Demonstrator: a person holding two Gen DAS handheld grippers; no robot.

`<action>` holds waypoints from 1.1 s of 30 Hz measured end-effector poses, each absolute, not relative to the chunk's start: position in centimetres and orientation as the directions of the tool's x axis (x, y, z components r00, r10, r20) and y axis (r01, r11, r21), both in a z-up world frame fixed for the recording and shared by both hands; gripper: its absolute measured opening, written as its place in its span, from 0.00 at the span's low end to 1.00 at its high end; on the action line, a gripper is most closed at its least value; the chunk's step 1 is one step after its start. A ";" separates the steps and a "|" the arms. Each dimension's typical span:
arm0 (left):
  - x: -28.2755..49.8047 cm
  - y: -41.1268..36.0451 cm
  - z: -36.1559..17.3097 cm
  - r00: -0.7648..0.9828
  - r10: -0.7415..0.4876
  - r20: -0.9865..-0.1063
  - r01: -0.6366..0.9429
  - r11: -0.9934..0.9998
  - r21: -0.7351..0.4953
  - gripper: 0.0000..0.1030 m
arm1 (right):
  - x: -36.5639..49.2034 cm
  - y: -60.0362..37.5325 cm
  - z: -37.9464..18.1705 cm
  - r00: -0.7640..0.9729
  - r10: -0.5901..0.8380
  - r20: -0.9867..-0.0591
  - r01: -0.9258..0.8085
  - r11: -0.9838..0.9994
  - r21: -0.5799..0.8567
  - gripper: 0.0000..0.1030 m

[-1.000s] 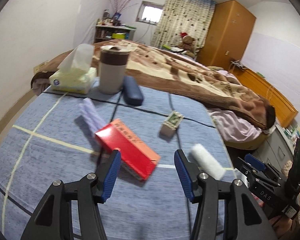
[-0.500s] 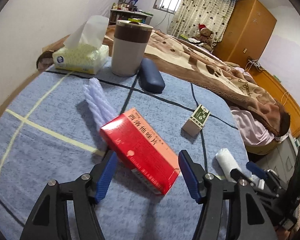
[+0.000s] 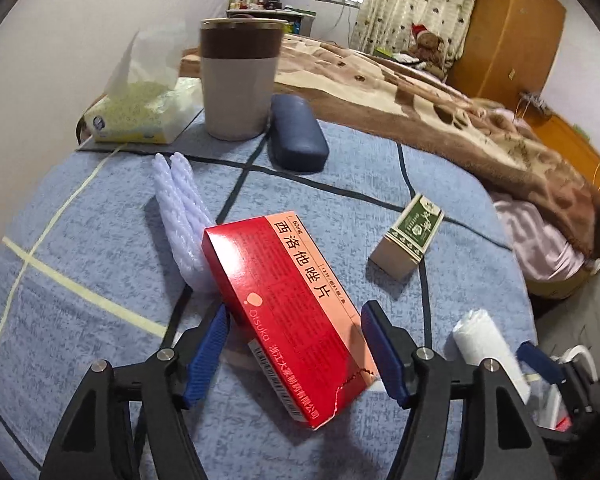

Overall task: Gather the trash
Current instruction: 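Grasp the red medicine box with the left tool while the right tool grasps the white foam roll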

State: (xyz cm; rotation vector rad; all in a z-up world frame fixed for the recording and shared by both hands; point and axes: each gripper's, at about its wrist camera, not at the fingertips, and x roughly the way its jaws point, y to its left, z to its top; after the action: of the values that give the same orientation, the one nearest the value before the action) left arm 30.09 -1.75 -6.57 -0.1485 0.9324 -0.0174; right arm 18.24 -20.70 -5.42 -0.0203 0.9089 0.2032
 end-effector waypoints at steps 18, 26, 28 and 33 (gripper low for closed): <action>30.7 -5.1 -8.3 0.561 -0.020 -0.828 0.051 0.999 0.010 0.69 | 18.5 -19.8 -5.6 0.608 0.118 -0.785 -0.180 0.984 0.009 0.71; 30.1 -3.8 -8.0 0.581 -0.030 -0.813 0.040 0.999 -0.008 0.43 | 18.3 -19.7 -5.4 0.615 0.144 -0.775 -0.185 0.982 0.036 0.47; 30.0 -3.5 -7.9 0.585 -0.046 -0.810 0.046 0.999 -0.023 0.34 | 18.2 -19.6 -5.4 0.615 0.150 -0.774 -0.187 0.981 0.042 0.42; 29.6 -2.9 -7.6 0.597 -0.116 -0.794 0.061 0.993 -0.099 0.21 | 17.9 -19.7 -5.2 0.628 0.156 -0.763 -0.183 0.982 0.050 0.27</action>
State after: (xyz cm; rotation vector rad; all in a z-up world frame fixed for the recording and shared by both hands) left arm 29.61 -2.95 -7.64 -0.0635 0.9260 -0.1027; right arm 17.90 -19.69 -5.20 -0.0339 0.8710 0.1941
